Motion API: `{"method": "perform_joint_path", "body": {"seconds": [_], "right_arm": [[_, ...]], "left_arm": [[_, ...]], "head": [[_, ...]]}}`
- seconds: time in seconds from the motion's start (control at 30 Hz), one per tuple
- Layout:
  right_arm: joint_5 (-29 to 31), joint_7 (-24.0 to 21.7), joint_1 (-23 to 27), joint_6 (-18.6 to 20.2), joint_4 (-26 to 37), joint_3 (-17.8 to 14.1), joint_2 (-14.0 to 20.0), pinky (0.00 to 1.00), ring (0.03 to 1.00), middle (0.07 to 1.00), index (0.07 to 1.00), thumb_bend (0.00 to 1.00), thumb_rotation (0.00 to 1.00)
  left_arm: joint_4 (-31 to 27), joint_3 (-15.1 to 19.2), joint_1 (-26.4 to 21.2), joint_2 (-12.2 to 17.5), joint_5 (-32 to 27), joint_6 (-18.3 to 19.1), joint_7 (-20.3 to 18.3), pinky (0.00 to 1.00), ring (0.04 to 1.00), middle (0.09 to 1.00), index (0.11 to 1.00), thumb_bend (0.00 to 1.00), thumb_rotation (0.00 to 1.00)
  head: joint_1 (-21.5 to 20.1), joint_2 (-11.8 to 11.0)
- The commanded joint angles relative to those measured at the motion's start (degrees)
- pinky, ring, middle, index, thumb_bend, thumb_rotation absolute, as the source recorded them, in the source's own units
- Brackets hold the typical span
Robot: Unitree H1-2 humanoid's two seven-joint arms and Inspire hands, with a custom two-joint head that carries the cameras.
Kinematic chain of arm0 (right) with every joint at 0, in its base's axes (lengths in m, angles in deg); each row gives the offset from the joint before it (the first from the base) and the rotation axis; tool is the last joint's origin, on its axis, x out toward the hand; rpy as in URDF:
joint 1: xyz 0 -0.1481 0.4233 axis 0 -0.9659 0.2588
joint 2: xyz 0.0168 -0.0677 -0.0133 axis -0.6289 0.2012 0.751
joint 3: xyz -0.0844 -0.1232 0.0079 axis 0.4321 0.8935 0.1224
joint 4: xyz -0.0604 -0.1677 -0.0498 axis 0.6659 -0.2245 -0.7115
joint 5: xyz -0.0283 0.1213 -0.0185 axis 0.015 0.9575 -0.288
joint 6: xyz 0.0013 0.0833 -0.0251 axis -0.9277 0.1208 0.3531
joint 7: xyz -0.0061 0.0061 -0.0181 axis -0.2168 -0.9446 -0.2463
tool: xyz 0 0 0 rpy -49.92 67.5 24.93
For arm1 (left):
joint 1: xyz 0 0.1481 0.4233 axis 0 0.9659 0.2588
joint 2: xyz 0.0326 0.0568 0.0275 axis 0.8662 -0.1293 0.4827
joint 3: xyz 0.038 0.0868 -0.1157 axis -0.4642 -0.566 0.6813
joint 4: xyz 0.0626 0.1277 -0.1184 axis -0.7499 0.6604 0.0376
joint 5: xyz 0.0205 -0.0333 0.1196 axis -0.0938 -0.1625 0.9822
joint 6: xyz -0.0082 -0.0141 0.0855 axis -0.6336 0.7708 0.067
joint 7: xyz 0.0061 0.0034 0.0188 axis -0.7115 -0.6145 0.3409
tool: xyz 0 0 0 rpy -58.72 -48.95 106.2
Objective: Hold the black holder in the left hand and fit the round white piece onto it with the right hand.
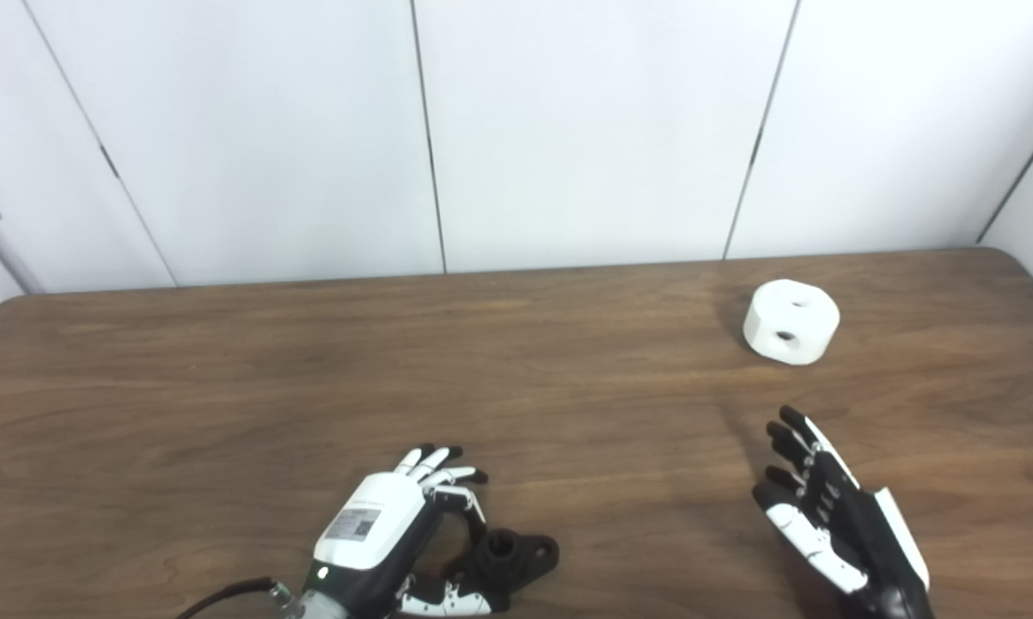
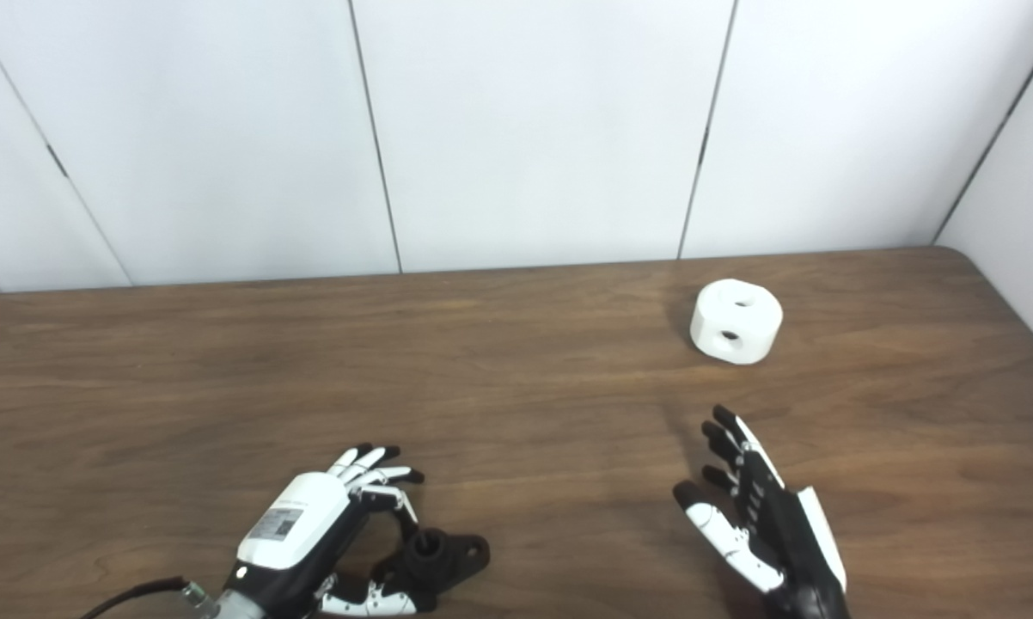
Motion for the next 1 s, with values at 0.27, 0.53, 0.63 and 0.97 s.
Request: {"method": "perform_joint_path", "body": {"seconds": [0.27,0.53,0.63,0.97], "right_arm": [[-10.79,0.23,7.74,6.83,4.49,-2.27,4.80,0.99,0.988,0.971,0.932,0.66,0.48],[-18.83,-2.51,16.11,13.53,2.19,-2.11,11.27,1.00,1.000,1.000,0.950,0.80,0.47],[-20.52,-2.33,18.94,13.53,0.12,-1.84,12.93,1.00,1.000,1.000,0.941,0.82,0.43],[-25.07,-2.81,26.49,14.39,-4.88,-0.09,15.13,1.00,1.000,1.000,0.927,0.81,0.34]], "left_arm": [[2.76,0.00,2.47,0.81,0.81,-1.82,-0.77,0.99,0.941,0.834,0.487,0.52,0.05],[3.35,0.98,3.15,1.31,0.63,-3.34,0.20,0.96,0.927,0.826,0.486,0.52,0.05],[3.38,1.54,3.36,1.60,0.69,-3.81,0.07,0.95,0.923,0.824,0.486,0.52,0.05],[4.00,3.33,3.66,2.15,-0.92,-4.46,-0.55,0.95,0.921,0.823,0.486,0.52,0.05]], "head": [[-4.41,-1.23],[-8.21,-2.43],[-9.76,-2.52],[-14.06,-3.04]]}}
